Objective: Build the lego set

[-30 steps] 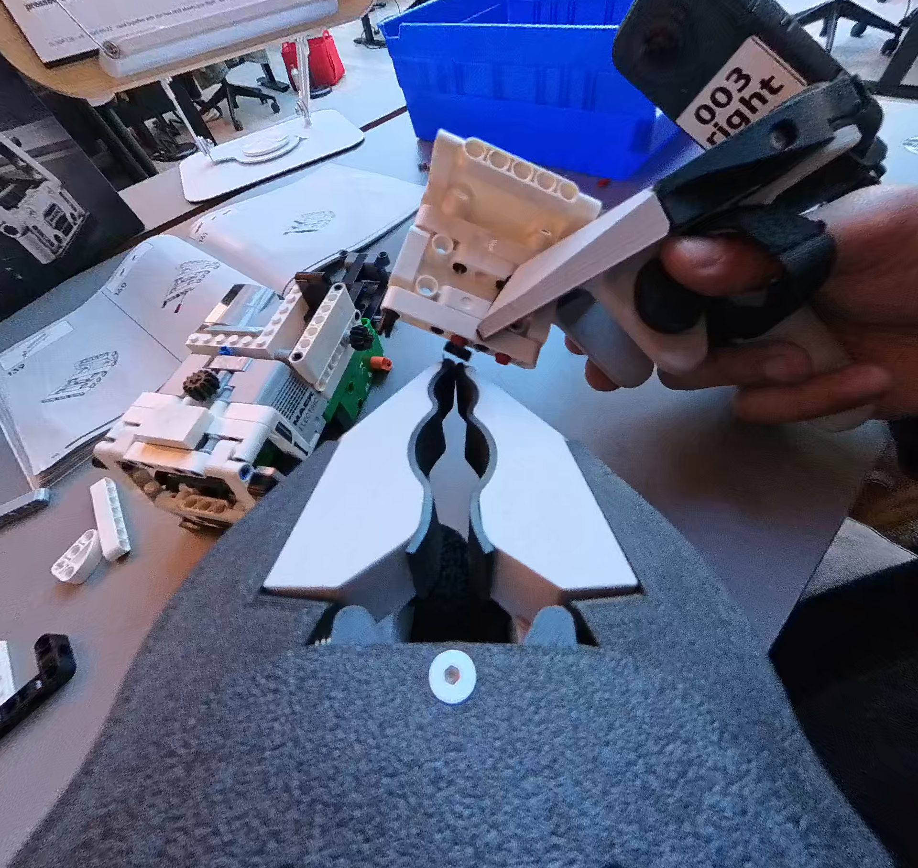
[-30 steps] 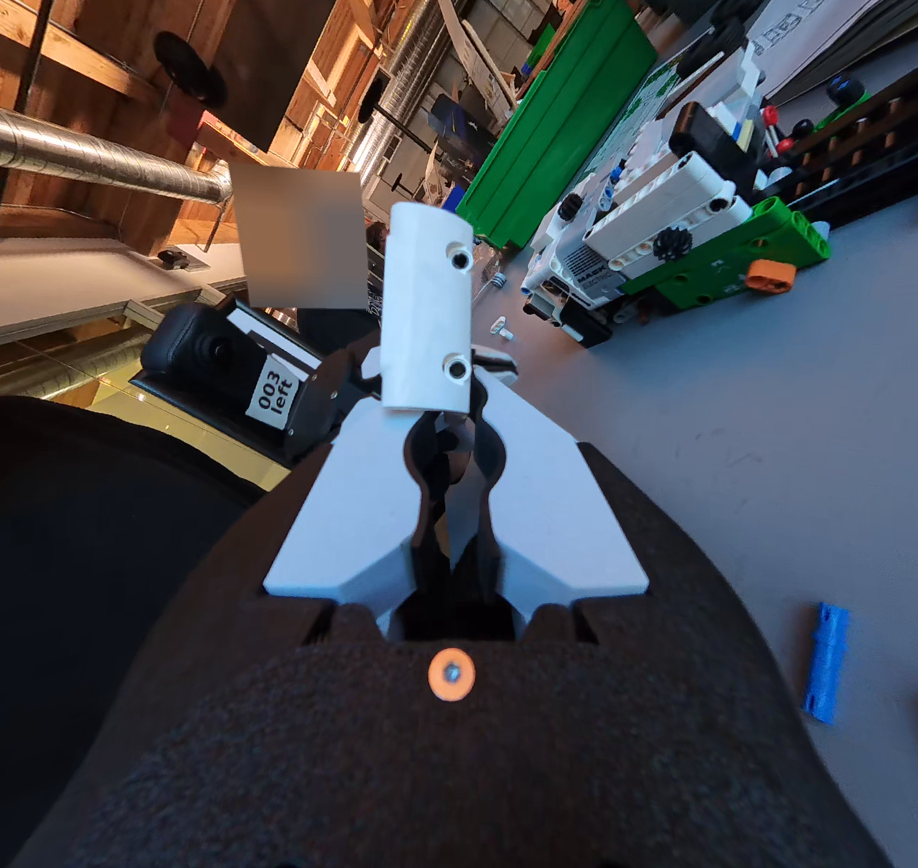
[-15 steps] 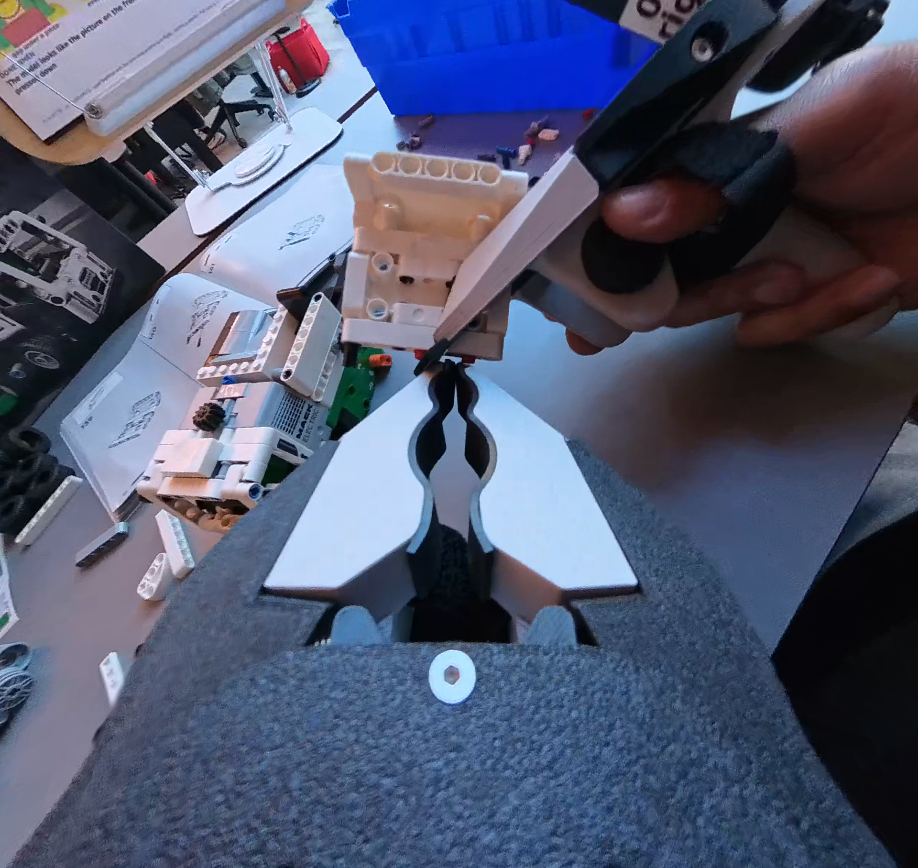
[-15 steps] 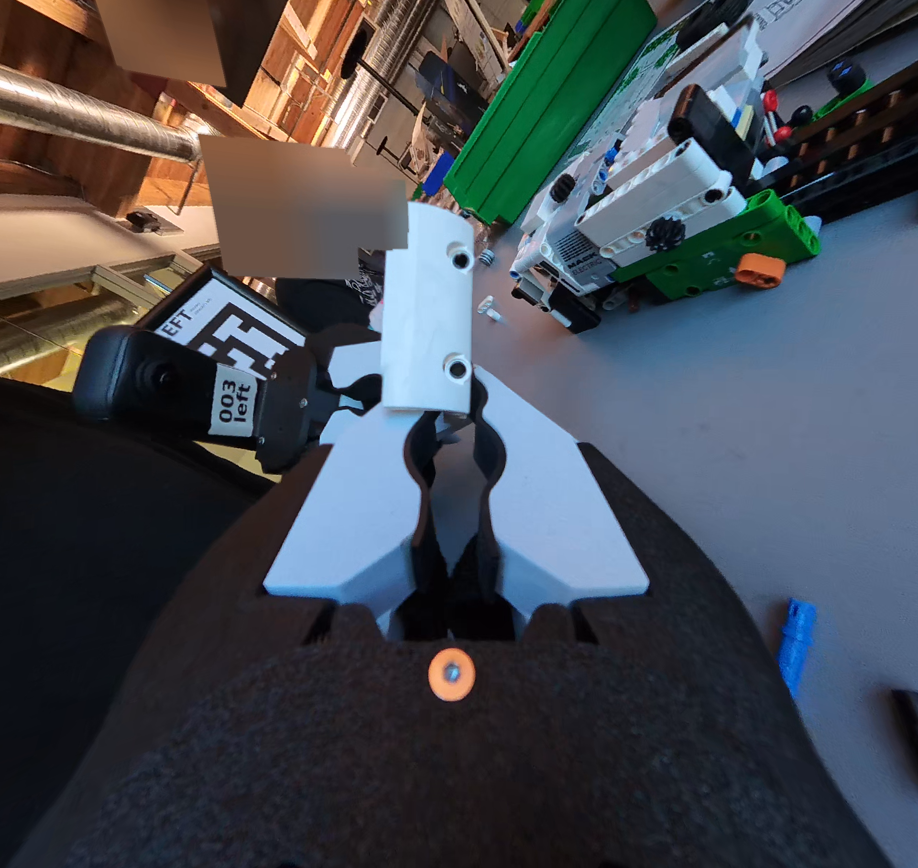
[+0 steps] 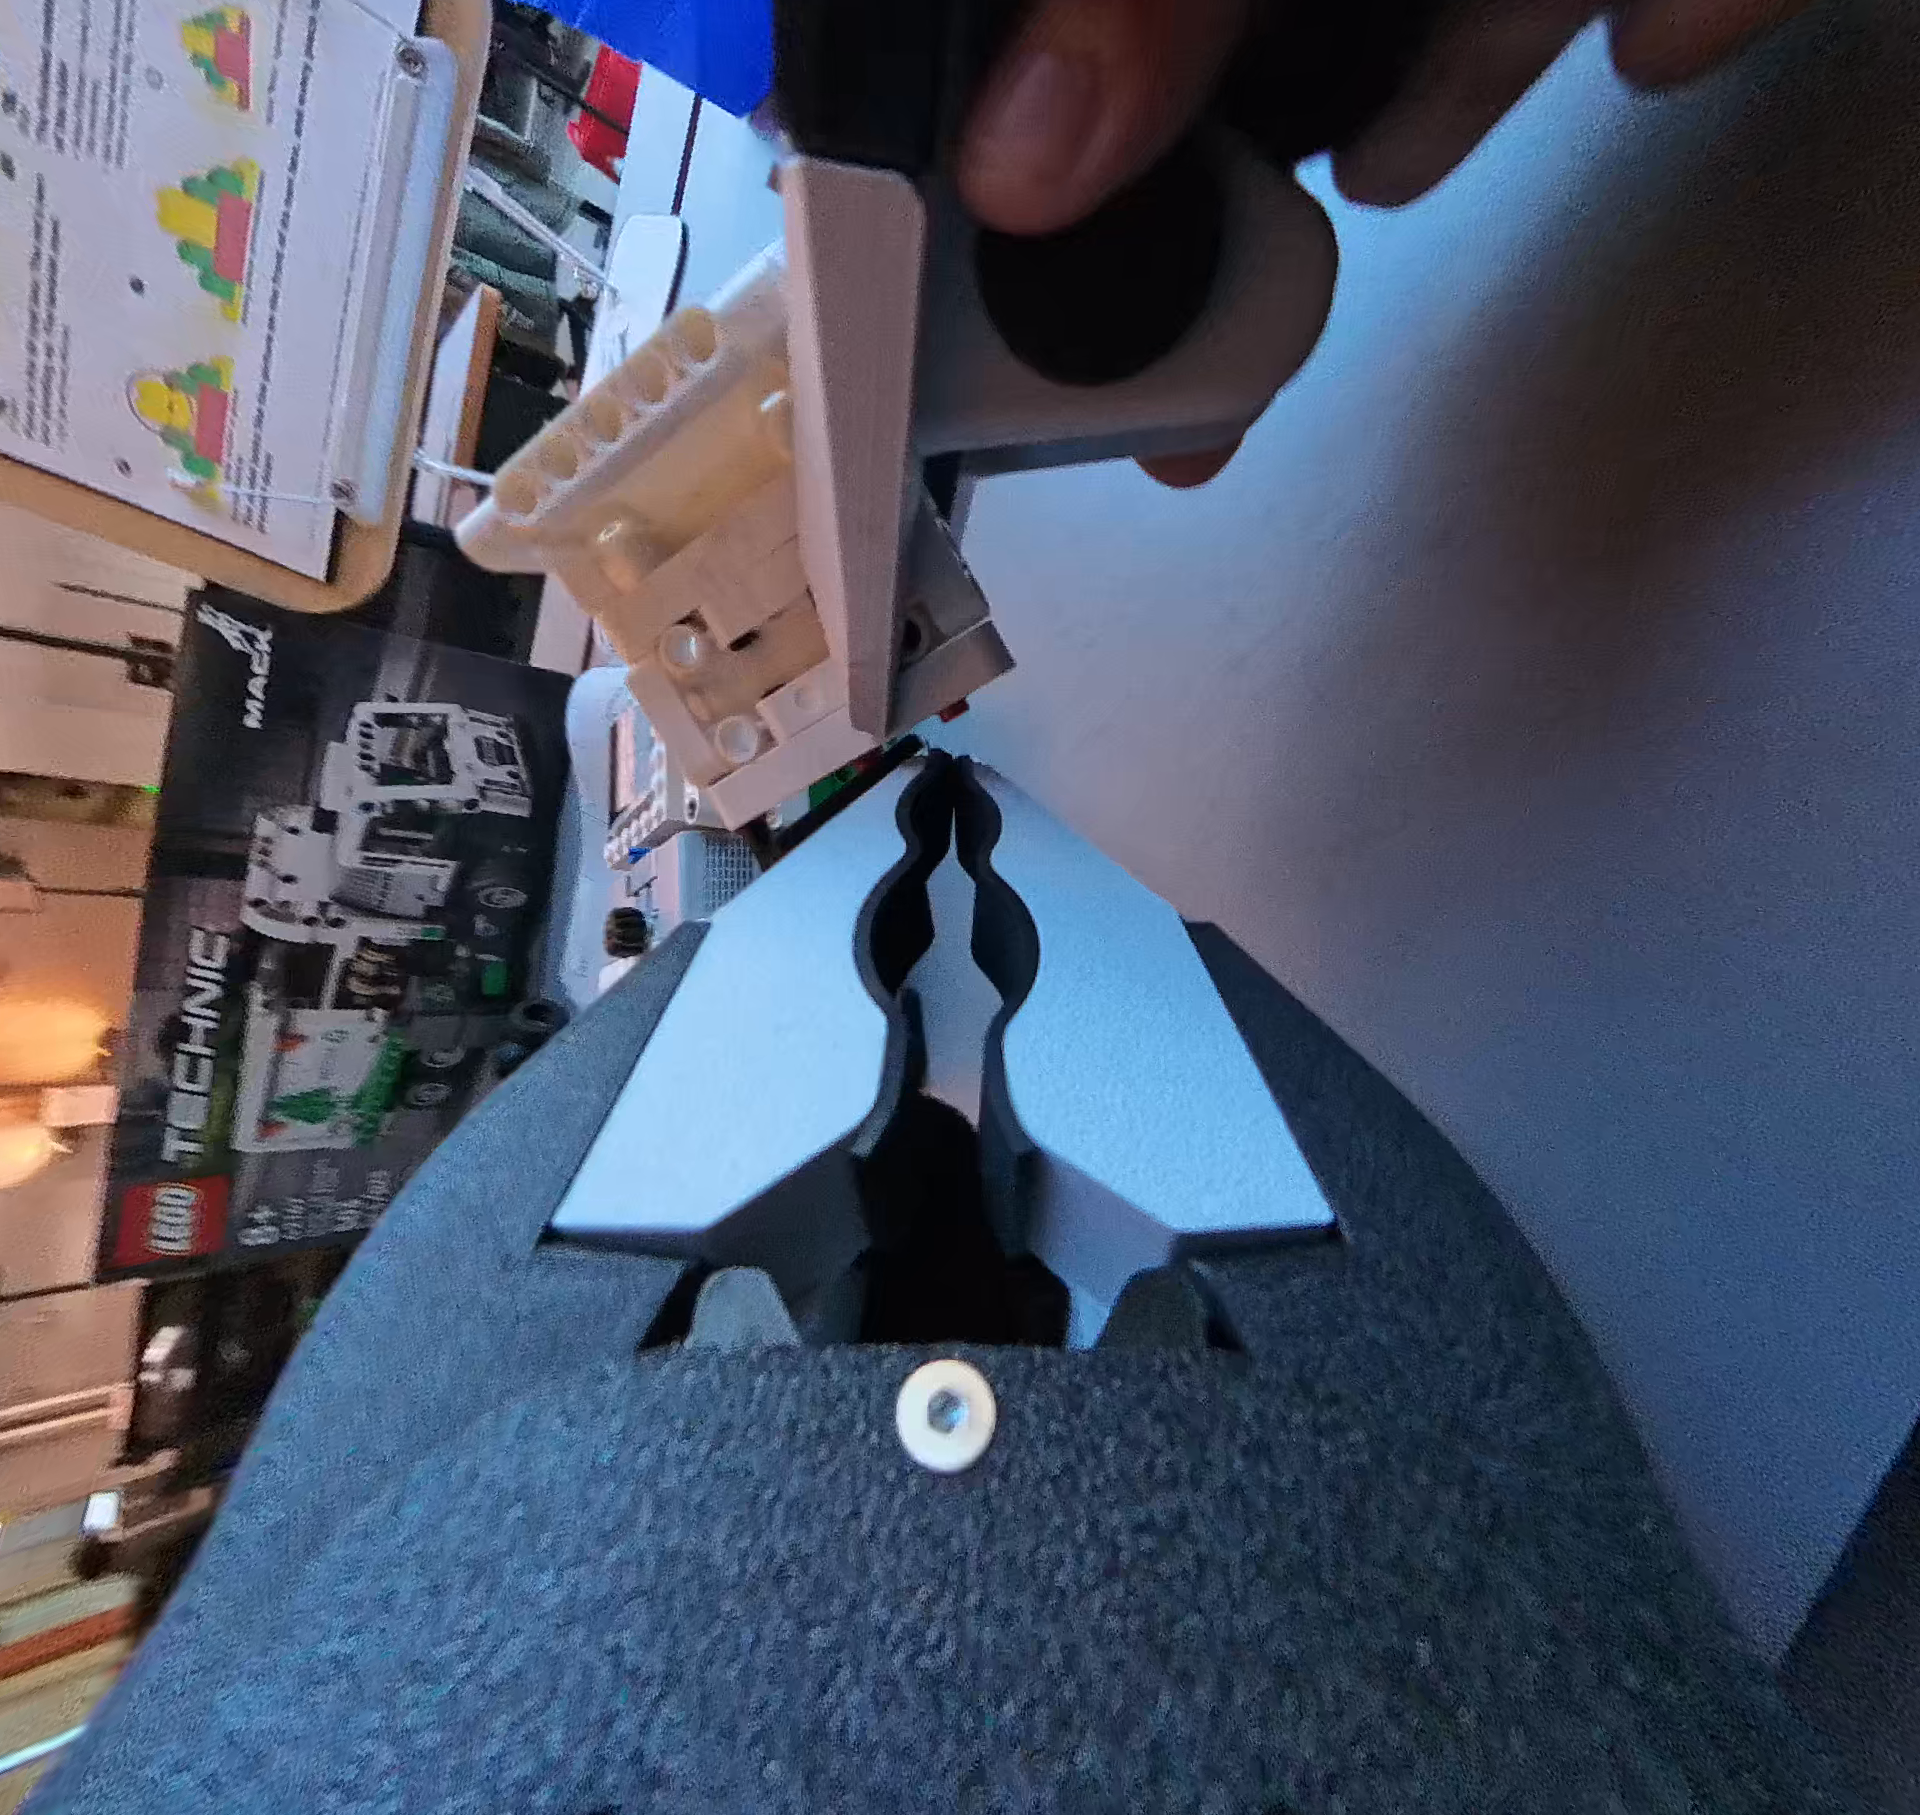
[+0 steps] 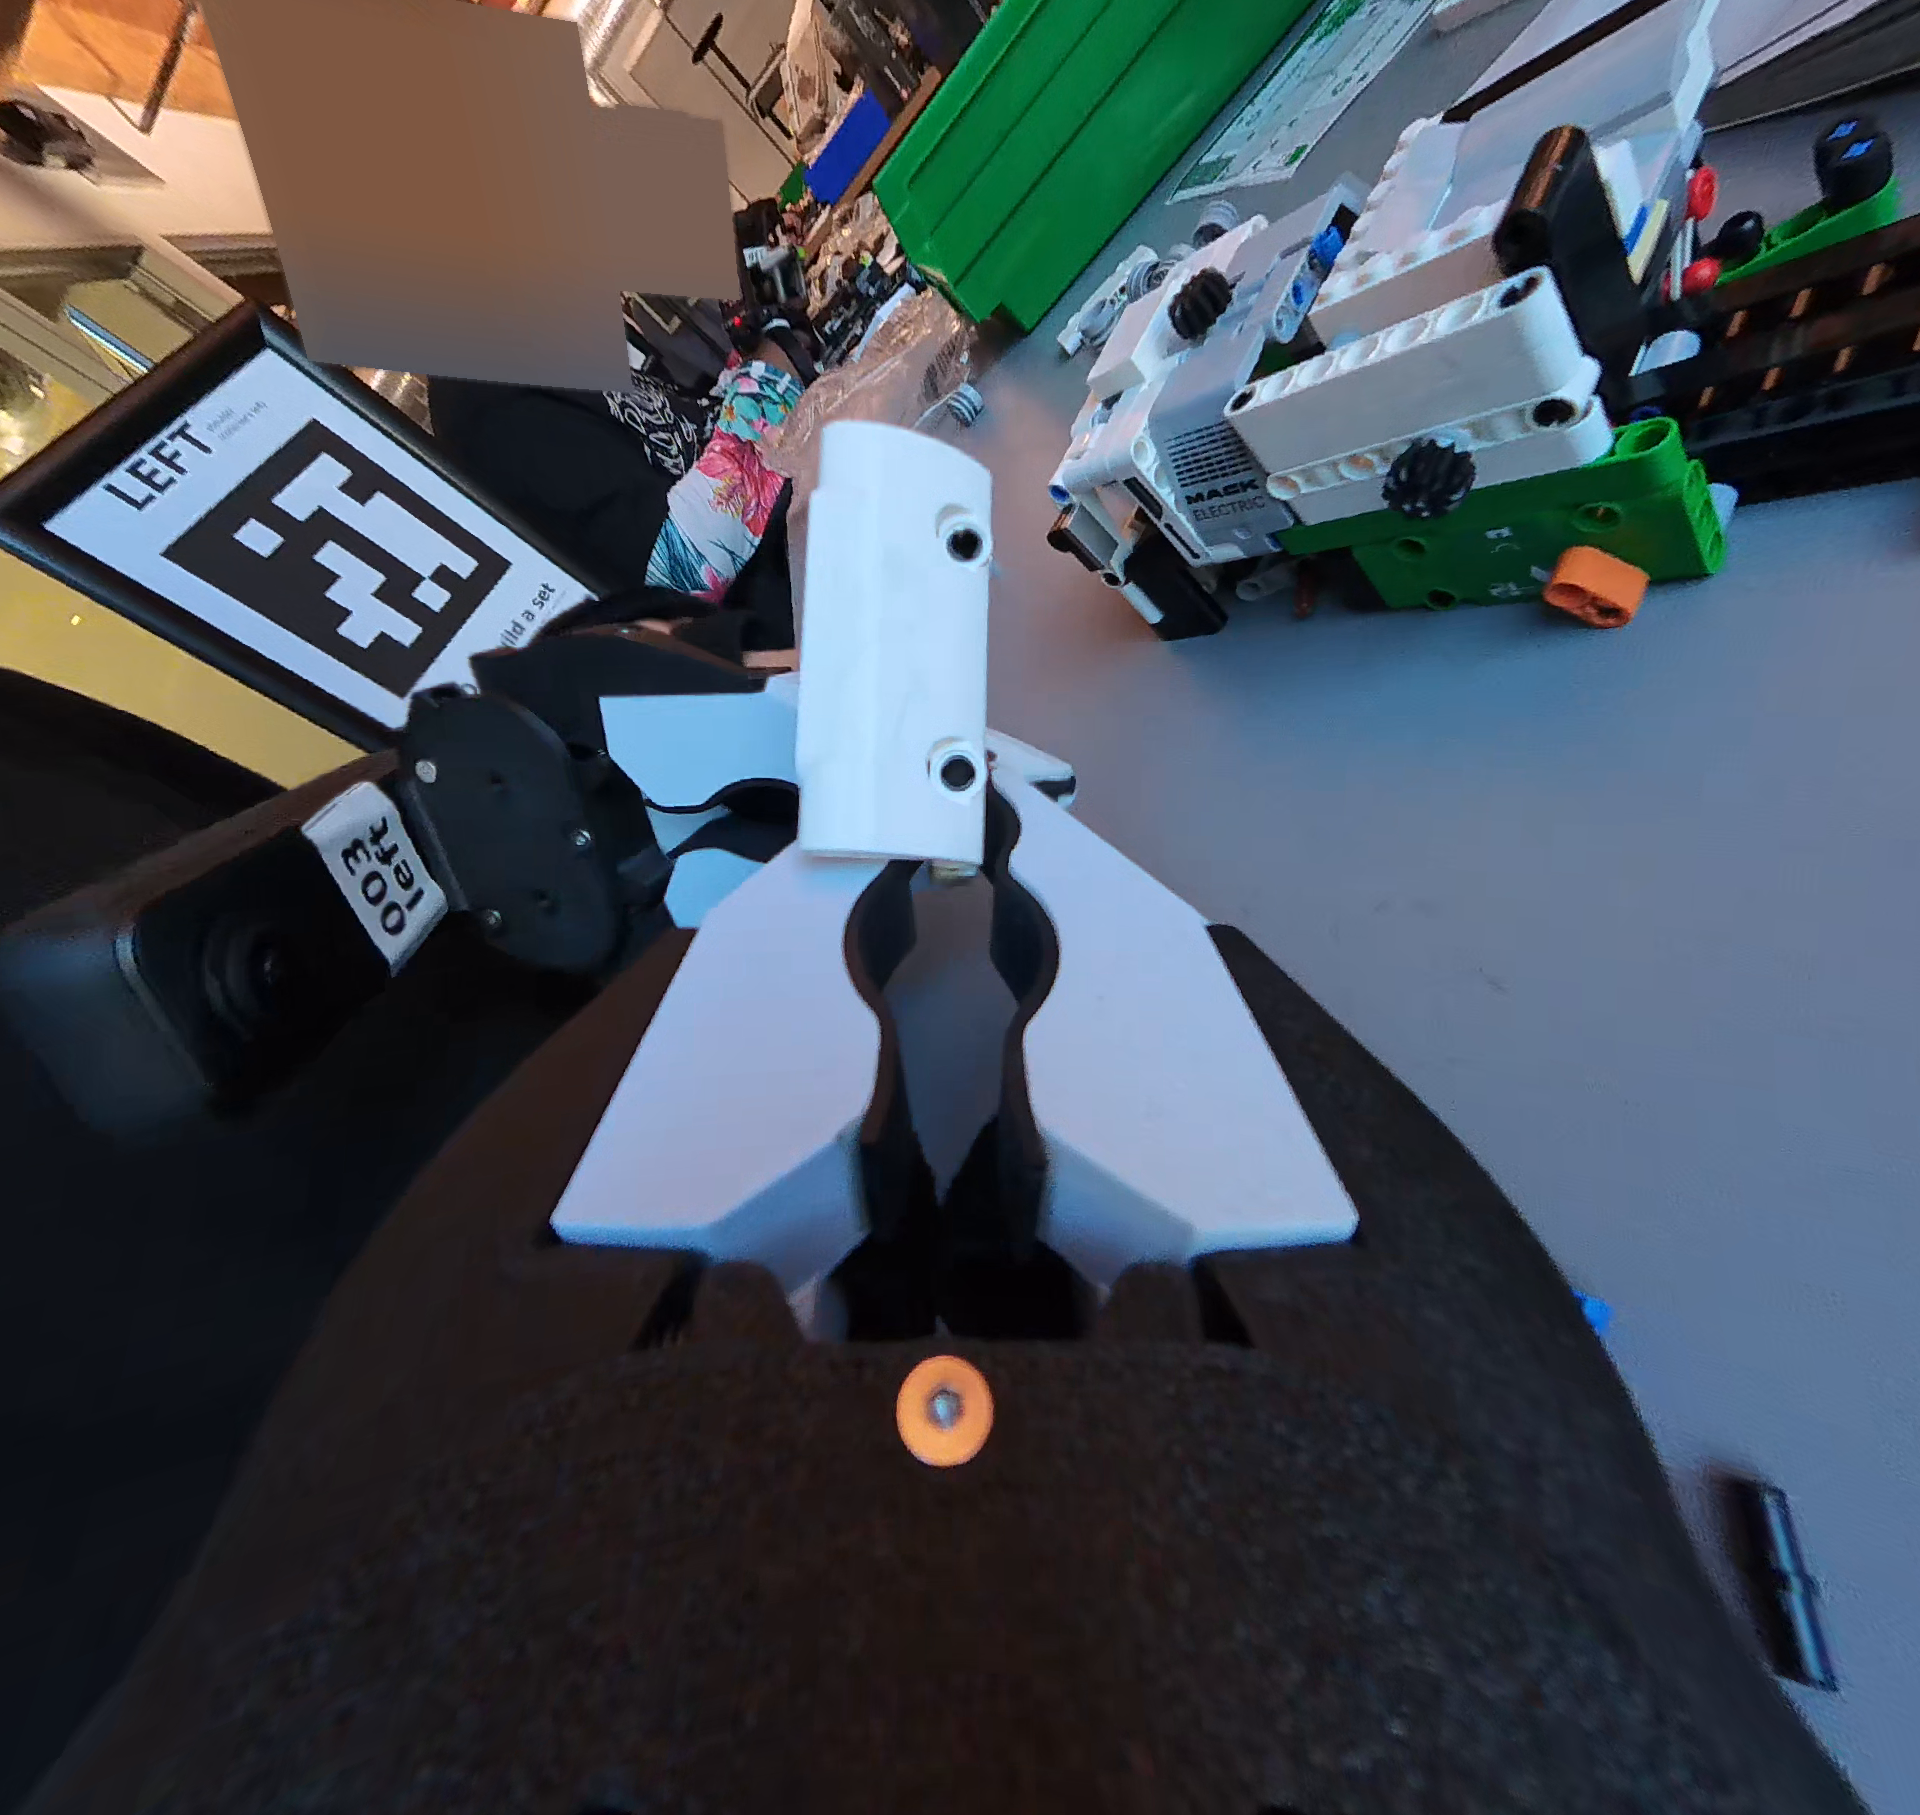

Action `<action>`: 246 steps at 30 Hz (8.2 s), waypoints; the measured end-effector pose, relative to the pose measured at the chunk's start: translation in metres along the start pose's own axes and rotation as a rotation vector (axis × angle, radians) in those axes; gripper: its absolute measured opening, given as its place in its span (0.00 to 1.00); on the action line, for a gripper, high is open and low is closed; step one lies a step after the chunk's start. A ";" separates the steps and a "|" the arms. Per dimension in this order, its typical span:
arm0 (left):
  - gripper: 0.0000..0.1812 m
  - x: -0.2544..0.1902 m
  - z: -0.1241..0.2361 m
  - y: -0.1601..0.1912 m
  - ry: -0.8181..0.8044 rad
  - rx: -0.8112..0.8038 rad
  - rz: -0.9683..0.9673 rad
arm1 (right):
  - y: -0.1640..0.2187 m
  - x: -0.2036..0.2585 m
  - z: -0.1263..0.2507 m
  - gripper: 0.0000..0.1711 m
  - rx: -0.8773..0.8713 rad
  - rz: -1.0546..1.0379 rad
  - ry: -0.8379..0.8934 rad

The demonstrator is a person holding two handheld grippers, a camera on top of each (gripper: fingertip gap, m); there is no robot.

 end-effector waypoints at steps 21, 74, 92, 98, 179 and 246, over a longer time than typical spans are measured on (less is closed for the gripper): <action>0.00 -0.002 0.000 0.002 0.058 -0.011 -0.274 | 0.000 -0.006 -0.007 0.04 0.013 -0.048 -0.046; 0.20 0.053 0.053 -0.019 0.180 -0.563 1.149 | -0.029 0.022 0.000 0.04 -0.283 -0.002 -0.164; 0.12 0.047 0.050 -0.032 0.953 -0.786 2.195 | -0.030 0.046 0.006 0.04 -0.311 0.358 -0.205; 0.06 0.048 0.049 -0.030 0.951 -0.798 2.201 | -0.029 0.043 0.005 0.04 -0.300 0.354 -0.198; 0.00 0.052 0.031 -0.020 0.291 -0.575 1.395 | -0.029 0.020 -0.002 0.04 -0.314 -0.373 -0.340; 0.21 0.009 0.033 -0.016 0.551 -0.550 0.893 | 0.050 0.017 0.022 0.04 0.480 -0.137 -0.121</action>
Point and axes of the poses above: each gripper's, where its closed fingertips meet, z back along the fingers, y out of its underside, x = y × z across the jaws, the point moved 3 cm from there along z, back along the fingers, and after that the axes turned 9 degrees about -x, right-handed, at the moved point
